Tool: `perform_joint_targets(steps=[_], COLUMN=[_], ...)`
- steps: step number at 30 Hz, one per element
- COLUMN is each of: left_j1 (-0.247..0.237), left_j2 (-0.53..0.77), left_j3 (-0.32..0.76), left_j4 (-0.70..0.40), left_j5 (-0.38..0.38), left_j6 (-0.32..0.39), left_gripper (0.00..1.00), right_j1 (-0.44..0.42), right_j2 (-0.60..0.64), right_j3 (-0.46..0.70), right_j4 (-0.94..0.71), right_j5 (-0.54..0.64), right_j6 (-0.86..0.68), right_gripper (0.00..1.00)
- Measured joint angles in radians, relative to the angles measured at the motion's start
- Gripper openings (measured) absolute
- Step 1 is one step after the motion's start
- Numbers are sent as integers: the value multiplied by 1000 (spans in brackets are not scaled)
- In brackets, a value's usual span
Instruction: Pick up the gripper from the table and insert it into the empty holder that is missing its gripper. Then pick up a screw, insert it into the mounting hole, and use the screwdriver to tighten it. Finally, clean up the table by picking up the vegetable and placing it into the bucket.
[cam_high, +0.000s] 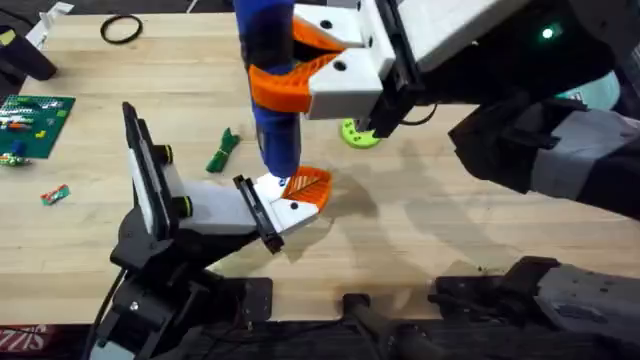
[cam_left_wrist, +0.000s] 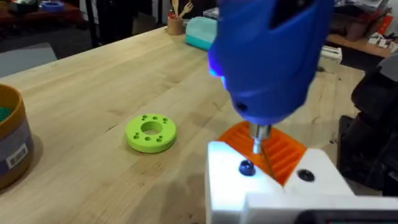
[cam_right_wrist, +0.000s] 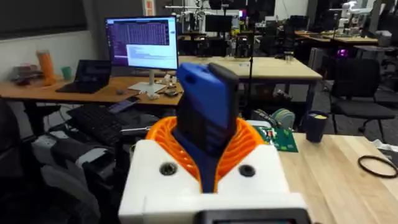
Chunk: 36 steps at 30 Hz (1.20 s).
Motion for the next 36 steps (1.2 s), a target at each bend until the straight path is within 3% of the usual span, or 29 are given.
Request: perform_joint_targets(steps=[36], left_j1=[0], left_j2=[0], left_j3=[0], left_j4=[0], left_j5=[0], left_j6=[0], left_gripper=[7], right_j1=[35], right_j2=[13], right_j3=[1], right_j4=[-24], right_j5=[34], right_j6=[-63], right_gripper=[61])
